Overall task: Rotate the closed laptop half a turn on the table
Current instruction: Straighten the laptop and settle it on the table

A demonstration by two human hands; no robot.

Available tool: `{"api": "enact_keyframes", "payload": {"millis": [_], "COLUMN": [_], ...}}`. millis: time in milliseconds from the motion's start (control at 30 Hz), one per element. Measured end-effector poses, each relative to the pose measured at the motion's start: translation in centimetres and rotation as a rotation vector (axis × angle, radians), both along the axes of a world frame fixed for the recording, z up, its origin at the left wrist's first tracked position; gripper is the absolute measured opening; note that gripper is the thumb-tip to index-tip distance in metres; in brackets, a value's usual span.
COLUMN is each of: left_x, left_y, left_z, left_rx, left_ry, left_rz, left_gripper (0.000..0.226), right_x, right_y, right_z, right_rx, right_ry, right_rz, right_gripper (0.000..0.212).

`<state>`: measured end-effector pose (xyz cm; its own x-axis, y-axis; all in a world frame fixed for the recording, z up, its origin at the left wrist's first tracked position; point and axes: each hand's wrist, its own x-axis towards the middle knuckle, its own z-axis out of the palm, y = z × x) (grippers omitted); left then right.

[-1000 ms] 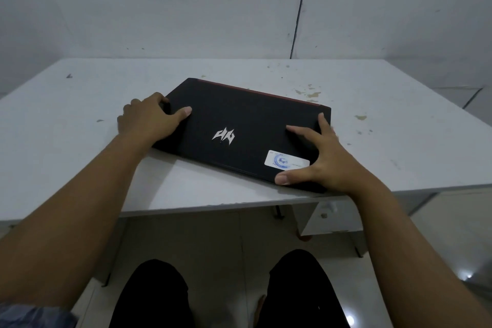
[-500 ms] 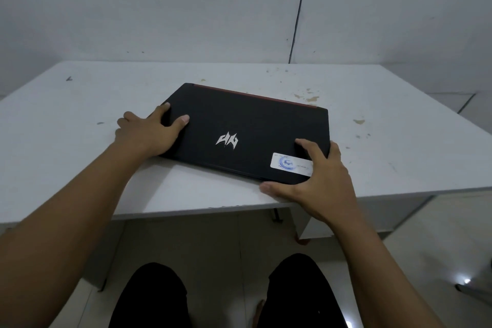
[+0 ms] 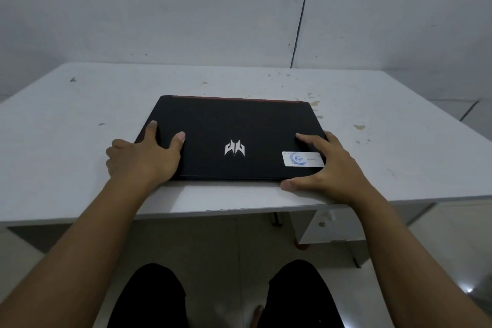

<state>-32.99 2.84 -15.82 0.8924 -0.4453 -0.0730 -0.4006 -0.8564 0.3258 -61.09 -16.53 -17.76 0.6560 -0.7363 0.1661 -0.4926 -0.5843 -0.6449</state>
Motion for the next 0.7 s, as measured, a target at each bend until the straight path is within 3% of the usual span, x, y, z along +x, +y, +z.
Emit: {"api": "enact_keyframes", "payload": {"millis": [300,400,500,567,700], "left_x": [-0.6,-0.1,-0.2,-0.2,1.9], "left_y": [0.9,1.2,0.7,0.4,0.3], "left_z": [0.4,1.3,1.4,1.2,1.2], "left_rx": [-0.018,-0.028,0.041,0.050,-0.032], "left_ry": [0.028,0.023,-0.047,-0.053,0.047], "left_rz": [-0.005,-0.020,-0.039,-0.058,-0.079], "left_gripper": [0.097,0.097,0.098,0.095,0.087], "right_x": [-0.4,0.4,2.5,3.4,4.0], "right_y": [-2.4,-2.6,-2.6,-2.7,-3.7], "right_z": [1.0,0.9,0.8,1.0,2.1], "right_rx": [0.167,0.223,0.078,0.047,0.051], "right_ry": [-0.005,-0.120,0.139,0.277,0.318], "right_rz": [0.137,-0.059,-0.441,-0.476,-0.425], "right_gripper": [0.108,0.095,0.086,0.086,0.077]}}
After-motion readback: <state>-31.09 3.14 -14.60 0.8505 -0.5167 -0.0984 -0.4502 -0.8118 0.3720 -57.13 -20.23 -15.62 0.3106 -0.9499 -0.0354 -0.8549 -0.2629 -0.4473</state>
